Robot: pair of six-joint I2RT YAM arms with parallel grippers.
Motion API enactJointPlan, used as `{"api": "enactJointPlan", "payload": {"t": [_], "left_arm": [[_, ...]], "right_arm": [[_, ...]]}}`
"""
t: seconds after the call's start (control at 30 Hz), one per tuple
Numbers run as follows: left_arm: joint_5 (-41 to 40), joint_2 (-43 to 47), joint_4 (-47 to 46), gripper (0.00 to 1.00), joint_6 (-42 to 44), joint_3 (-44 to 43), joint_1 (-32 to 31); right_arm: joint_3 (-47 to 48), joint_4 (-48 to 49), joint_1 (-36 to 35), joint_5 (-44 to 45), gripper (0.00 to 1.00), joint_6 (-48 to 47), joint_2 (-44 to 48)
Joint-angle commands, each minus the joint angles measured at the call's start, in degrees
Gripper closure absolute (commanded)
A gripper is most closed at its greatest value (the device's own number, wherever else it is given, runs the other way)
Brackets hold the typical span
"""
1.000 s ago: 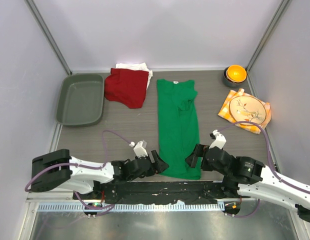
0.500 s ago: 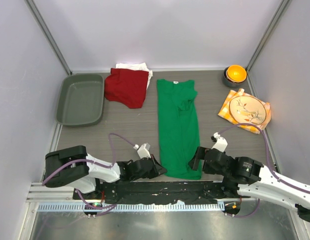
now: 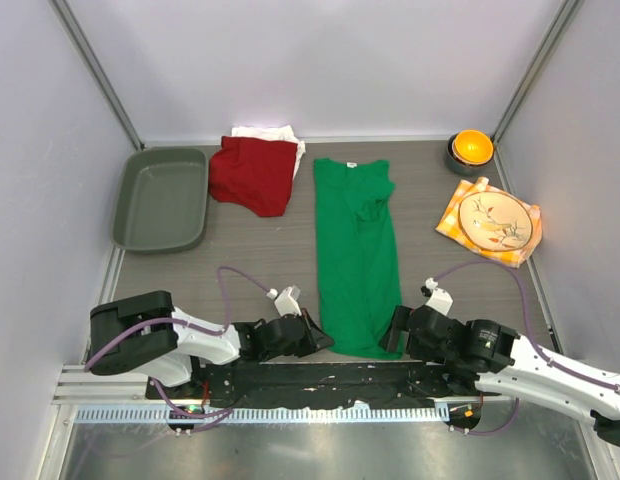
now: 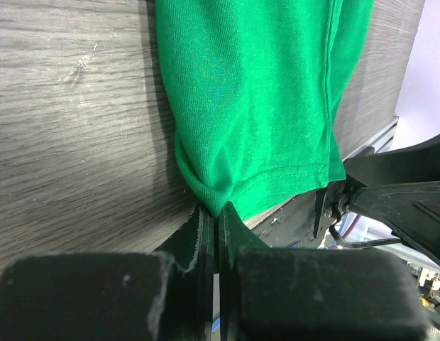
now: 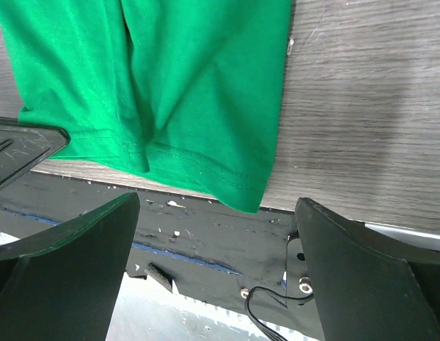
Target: Fold and stack the t-shirts
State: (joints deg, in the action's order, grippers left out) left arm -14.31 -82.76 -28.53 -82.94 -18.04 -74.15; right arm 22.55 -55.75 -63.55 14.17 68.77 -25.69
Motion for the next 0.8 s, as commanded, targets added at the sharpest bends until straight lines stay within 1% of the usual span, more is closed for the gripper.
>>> {"api": "enactJointPlan", "payload": {"t": [0.0,0.03,0.13,0.33,0.5,0.6,0.77], "left_arm": [[-0.02,1.20,1.99,1.00,1.11,1.52,0.41],[-0.02,1.37,2.08,1.00,1.11,1.52,0.50],[-0.11,2.16,2.43,1.00,1.02,1.96,0.59],[-0.11,5.23,4.97,1.00,1.20,2.05,1.02],[-0.19,8.49,9.11,1.00,1.73,1.87,1.46],[-0.11,9.90,9.99,1.00,1.99,2.22,1.81],[0.59,9.29,9.11,1.00,2.16,2.57,2.26]], "right_arm": [[-0.92,1.87,-0.08,-0.38,0.04,3.11,1.61],[-1.19,2.04,-0.17,-0.29,0.08,3.30,1.87],[-1.28,1.87,-0.17,0.50,0.13,5.14,2.14],[-2.33,3.53,-0.17,0.42,0.18,8.39,0.73],[-3.91,4.85,-0.26,0.15,0.19,10.76,0.29],[-5.40,7.65,-0.17,-0.64,0.20,11.82,-0.41],[-8.04,12.50,-0.17,-2.39,0.25,12.53,-3.04]]}}
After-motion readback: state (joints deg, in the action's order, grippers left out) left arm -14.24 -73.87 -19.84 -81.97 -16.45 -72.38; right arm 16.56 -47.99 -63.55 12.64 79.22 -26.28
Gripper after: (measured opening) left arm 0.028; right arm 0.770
